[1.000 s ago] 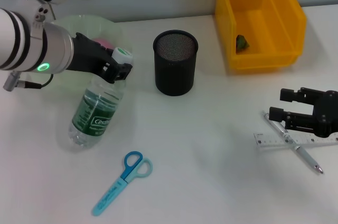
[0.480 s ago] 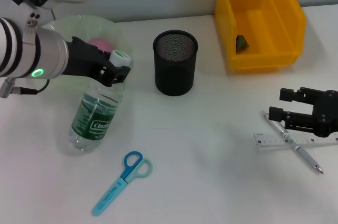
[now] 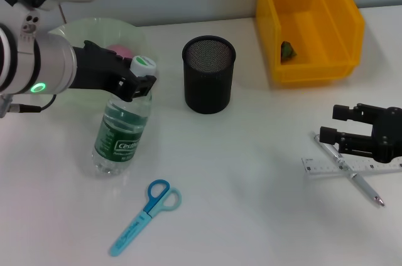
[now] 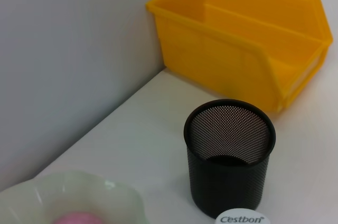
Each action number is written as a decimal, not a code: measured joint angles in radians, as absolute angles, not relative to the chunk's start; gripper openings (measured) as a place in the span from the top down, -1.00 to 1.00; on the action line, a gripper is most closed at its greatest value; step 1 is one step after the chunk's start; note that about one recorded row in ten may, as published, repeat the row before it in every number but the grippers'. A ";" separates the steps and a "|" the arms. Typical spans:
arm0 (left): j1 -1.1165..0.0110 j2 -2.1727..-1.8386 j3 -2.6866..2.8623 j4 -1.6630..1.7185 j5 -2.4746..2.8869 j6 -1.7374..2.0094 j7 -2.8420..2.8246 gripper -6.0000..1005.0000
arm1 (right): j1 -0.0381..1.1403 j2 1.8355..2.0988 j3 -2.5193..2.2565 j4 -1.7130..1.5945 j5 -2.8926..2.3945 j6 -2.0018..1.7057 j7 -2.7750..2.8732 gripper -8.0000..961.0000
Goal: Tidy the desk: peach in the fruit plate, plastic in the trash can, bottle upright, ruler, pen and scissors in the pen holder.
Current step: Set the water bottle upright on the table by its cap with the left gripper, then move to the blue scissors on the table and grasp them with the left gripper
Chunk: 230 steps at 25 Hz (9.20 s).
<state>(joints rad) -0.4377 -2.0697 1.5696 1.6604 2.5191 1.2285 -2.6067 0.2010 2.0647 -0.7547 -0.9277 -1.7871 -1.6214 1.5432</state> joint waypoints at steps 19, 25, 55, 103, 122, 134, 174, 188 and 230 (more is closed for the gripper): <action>-0.398 -2.069 1.530 1.677 2.486 1.217 -2.584 0.13 | 0.204 2.065 -0.755 -0.928 -1.787 -1.621 1.554 -0.54; -0.390 -2.068 1.520 1.683 2.465 1.209 -2.575 0.13 | 0.205 2.065 -0.755 -0.929 -1.787 -1.621 1.555 -0.54; -0.407 -2.068 1.509 1.668 2.433 1.202 -2.546 0.14 | 0.207 2.065 -0.755 -0.930 -1.787 -1.622 1.557 -0.54; -0.370 -2.066 1.425 1.778 2.382 1.209 -2.527 -0.54 | 0.207 2.061 -0.756 -0.930 -1.788 -1.634 1.568 -0.54; -0.291 -2.067 1.480 1.914 2.337 1.423 -2.501 -0.56 | 0.192 2.055 -0.704 -0.957 -1.789 -1.644 1.559 -0.54; -0.244 -2.070 1.710 1.884 2.552 1.476 -2.664 -0.56 | 0.170 2.052 -0.644 -0.973 -1.810 -1.752 1.513 -0.54; -0.324 -2.079 1.947 1.686 2.637 1.390 -2.879 -0.56 | 0.182 2.065 -0.641 -1.014 -1.919 -1.793 1.520 -0.54; -0.365 -2.080 1.940 1.615 2.637 1.359 -2.879 -0.56 | 0.187 2.067 -0.641 -1.014 -1.919 -1.790 1.520 -0.54; -0.423 -2.080 1.954 1.526 2.635 1.379 -2.881 -0.56 | 0.190 2.071 -0.641 -1.012 -1.920 -1.781 1.522 -0.54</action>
<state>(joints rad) -0.4233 -2.0800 1.9539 1.5261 2.6348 1.3791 -2.8808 0.1902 2.0709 -0.6411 -1.0123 -1.9197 -1.7809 1.5217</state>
